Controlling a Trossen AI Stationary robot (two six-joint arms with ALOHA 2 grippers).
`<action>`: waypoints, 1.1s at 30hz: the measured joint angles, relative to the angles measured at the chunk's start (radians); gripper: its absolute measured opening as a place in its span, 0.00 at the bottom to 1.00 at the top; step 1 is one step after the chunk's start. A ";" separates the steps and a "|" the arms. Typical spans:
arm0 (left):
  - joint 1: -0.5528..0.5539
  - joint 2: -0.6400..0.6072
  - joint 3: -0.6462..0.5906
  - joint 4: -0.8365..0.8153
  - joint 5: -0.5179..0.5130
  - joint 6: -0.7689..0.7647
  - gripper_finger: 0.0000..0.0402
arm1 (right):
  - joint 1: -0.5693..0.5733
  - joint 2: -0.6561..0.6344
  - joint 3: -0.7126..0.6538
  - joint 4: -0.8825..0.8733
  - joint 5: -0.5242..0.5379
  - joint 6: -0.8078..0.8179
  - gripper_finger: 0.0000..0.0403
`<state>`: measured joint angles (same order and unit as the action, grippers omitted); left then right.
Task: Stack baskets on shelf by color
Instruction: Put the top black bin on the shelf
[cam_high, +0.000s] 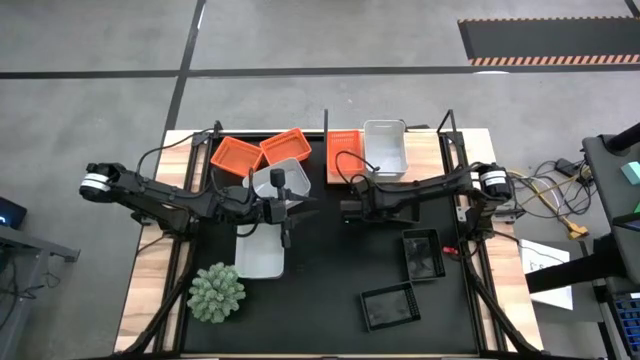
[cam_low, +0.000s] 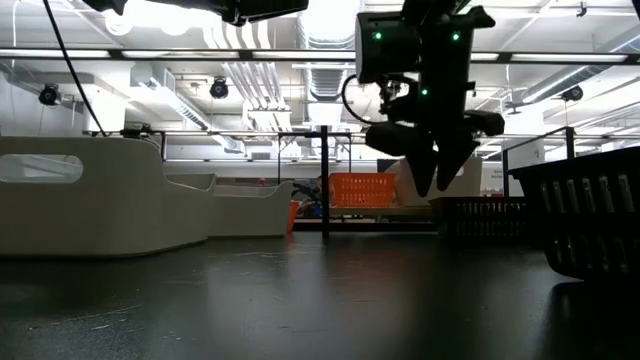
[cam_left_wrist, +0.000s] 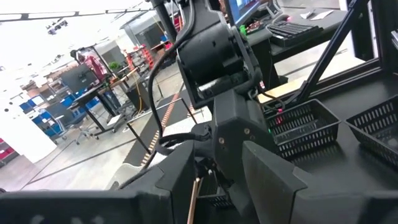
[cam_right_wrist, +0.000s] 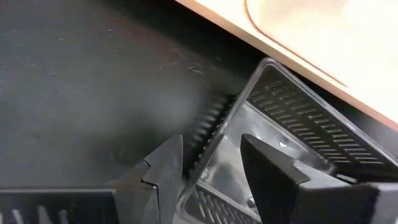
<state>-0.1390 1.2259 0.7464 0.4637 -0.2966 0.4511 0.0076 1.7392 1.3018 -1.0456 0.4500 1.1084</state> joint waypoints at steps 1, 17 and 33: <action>0.000 0.000 0.000 0.000 0.000 0.000 0.30 | -0.002 0.007 0.000 0.002 0.000 0.000 0.39; 0.000 0.000 -0.003 -0.001 -0.008 0.001 0.30 | -0.021 0.097 0.000 0.007 -0.037 -0.003 0.25; 0.000 -0.011 -0.015 -0.003 -0.008 0.002 0.30 | -0.004 0.059 0.001 -0.054 -0.179 -0.034 0.02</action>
<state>-0.1390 1.2144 0.7319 0.4610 -0.3046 0.4526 0.0034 1.7984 1.3029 -1.1000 0.2709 1.0740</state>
